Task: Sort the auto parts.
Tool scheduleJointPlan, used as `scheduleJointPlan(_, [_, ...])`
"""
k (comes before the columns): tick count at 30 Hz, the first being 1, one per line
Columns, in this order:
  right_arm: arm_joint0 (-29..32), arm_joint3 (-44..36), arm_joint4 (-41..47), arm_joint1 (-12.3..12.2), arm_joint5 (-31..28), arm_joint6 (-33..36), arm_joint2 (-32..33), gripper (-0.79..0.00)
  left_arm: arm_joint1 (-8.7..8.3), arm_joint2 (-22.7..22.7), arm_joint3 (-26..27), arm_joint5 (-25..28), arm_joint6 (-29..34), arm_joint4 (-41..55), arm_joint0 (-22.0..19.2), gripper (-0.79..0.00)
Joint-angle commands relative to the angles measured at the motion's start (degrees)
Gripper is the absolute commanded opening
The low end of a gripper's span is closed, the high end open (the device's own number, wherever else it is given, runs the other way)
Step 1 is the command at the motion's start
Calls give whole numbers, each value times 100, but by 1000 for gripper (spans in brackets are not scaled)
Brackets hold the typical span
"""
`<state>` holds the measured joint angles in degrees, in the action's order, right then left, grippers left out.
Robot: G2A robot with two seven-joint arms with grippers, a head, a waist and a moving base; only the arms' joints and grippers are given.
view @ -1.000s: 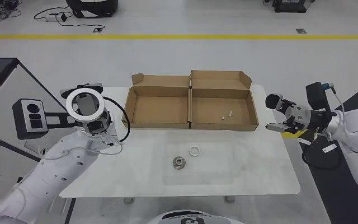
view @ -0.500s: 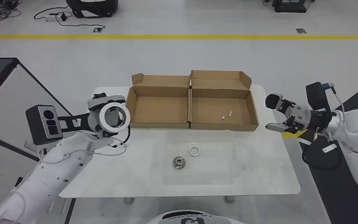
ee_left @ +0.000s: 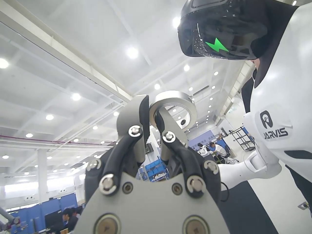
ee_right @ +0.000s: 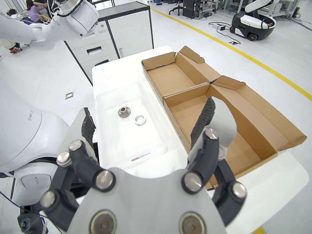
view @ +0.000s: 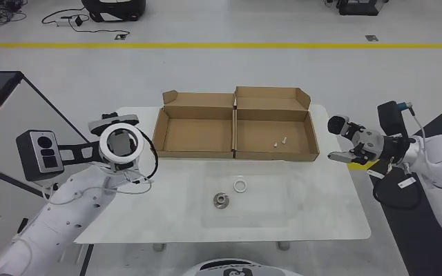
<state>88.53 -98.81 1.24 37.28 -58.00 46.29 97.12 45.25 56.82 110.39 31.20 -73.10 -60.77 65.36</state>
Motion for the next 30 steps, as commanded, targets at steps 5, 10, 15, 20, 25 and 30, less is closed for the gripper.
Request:
scheduleJointPlan(5, [0,0,-1,0,0,0,0,0,1,1,4,0,0,1,0,-785])
scheduleJointPlan(10, [0,0,-1,0,0,0,0,0,1,1,4,0,0,1,0,-785])
scheduleJointPlan(15, [0,0,-1,0,0,0,0,0,1,1,4,0,0,1,0,-785])
scheduleJointPlan(20, [0,0,-1,0,0,0,0,0,94,48,79,-161,542,197,-80,-785])
scheduleJointPlan(25, [0,0,-1,0,0,0,0,0,159,54,-312,-227,1571,-360,-302,-785])
scheduleJointPlan(30, [0,0,-1,0,0,0,0,0,189,43,-419,-155,2100,-902,-258,-785])
